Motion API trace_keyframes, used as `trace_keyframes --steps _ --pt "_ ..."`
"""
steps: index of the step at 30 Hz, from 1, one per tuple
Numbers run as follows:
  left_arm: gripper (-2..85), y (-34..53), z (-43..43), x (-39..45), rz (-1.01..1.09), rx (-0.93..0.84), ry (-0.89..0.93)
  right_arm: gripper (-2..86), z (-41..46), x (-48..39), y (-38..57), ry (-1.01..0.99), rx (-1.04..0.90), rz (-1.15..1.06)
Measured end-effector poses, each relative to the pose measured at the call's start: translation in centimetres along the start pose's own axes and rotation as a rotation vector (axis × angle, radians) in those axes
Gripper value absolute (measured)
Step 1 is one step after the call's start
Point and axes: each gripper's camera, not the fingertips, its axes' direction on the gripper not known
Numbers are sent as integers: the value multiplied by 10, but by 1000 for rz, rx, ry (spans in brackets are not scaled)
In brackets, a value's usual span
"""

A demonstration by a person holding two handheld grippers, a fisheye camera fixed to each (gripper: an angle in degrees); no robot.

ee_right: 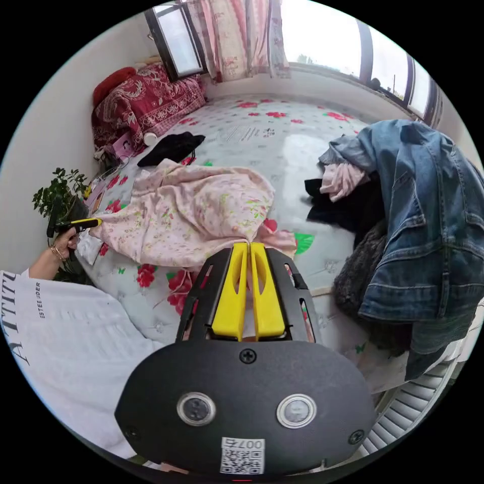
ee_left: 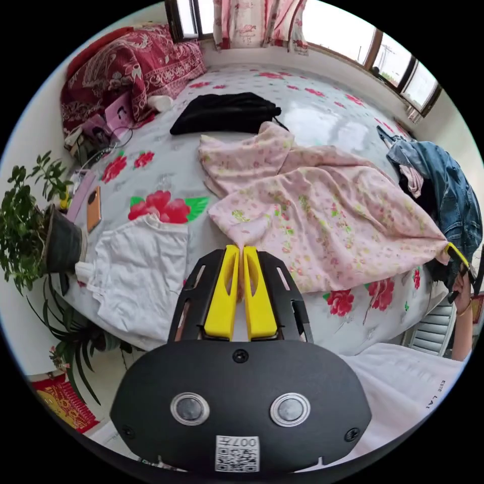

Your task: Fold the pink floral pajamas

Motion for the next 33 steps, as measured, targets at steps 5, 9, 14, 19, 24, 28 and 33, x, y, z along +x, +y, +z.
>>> trace_keyframes --steps 5,9,14,19,24,28,33 --pt "-10 34 13 -17 -18 -54 23 -3 18 -10 19 -15 -55 13" --pt "-10 62 -11 -45 -30 -1 102 -3 0 -11 28 -50 -18 5" --pt "-10 89 -28 -68 -35 38 159 -2 -15 -5 41 -117 -35 0" --pt "-8 62 -34 -89 -38 86 229 -1 -25 -2 33 -178 -40 -39" --pt "9 -26 -33 -121 -283 194 308 8 -58 27 -53 -143 260 134" --pt "64 -59 -41 -124 -333 247 282 39 -54 37 -95 -59 269 193" --pt "72 -17 -18 -121 -238 202 101 80 10 40 -65 8 91 140"
